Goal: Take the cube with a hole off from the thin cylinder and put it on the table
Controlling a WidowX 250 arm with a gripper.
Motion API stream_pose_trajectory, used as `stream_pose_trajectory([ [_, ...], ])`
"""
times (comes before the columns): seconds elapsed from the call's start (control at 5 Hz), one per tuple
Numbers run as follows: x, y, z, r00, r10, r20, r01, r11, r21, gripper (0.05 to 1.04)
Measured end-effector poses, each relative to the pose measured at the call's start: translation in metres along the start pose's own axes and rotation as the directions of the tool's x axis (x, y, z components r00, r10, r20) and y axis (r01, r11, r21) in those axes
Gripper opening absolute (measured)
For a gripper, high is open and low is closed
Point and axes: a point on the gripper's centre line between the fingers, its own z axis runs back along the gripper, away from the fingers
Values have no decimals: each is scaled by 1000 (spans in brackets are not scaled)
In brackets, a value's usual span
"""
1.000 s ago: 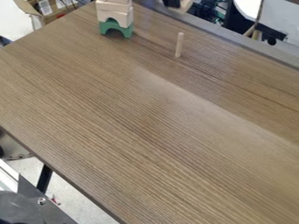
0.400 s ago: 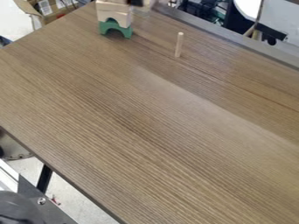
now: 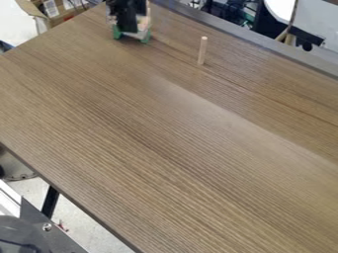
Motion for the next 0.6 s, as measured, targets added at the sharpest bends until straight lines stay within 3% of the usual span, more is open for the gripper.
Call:
stream_pose_trajectory([
  [0.6, 27, 24, -52, 995, 89, -34, -83, 987, 135, 530],
])
